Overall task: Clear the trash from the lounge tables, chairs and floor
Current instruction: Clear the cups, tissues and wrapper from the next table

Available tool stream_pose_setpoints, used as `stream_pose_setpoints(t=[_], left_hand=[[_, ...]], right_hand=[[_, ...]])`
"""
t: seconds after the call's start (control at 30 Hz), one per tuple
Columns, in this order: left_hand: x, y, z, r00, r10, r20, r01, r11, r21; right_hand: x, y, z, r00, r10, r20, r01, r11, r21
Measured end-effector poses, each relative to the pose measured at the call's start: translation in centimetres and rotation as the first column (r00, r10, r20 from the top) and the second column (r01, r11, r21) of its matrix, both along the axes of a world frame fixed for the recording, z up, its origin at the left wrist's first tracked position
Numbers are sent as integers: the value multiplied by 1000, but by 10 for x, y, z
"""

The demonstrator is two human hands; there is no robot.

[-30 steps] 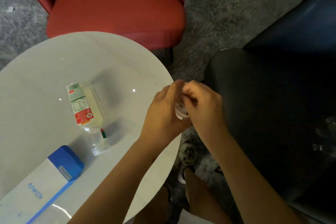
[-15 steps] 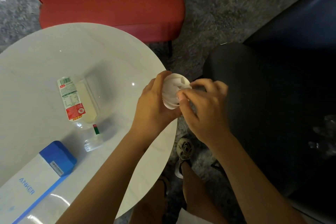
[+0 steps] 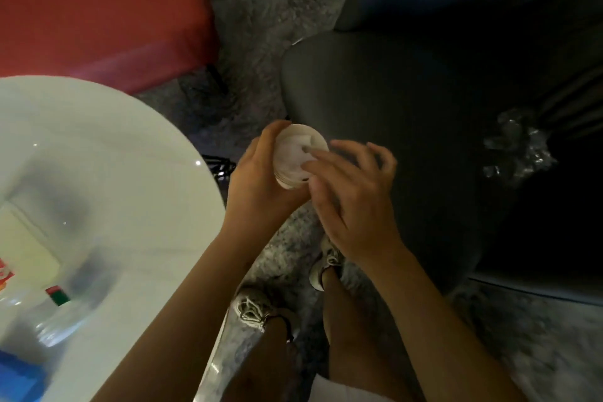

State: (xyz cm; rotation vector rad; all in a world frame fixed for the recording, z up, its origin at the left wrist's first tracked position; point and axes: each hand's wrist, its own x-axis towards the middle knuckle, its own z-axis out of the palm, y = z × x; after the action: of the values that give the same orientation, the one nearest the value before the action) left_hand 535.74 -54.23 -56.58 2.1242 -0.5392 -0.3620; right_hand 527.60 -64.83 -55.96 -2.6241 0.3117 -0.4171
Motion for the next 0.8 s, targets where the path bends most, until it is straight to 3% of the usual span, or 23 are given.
stream_pose_setpoints(t=[0.13, 0.33, 0.57, 0.8], left_hand=[[-1, -63, -12, 999, -41, 0, 41, 999, -4], [-7, -179, -31, 981, -172, -88, 170, 985, -22], [-23, -292, -72, 890, -450, -77, 449, 893, -36], [-39, -333, -116, 836, -533, -126, 538, 843, 0]], right_hand=[[-18, -66, -19, 970, -239, 41, 233, 966, 111], [-55, -190, -68, 797, -583, -158, 601, 790, 121], [-100, -316, -143, 484, -802, -348, 874, 465, 143], [-113, -395, -211, 216, -880, -423, 974, 165, 155]])
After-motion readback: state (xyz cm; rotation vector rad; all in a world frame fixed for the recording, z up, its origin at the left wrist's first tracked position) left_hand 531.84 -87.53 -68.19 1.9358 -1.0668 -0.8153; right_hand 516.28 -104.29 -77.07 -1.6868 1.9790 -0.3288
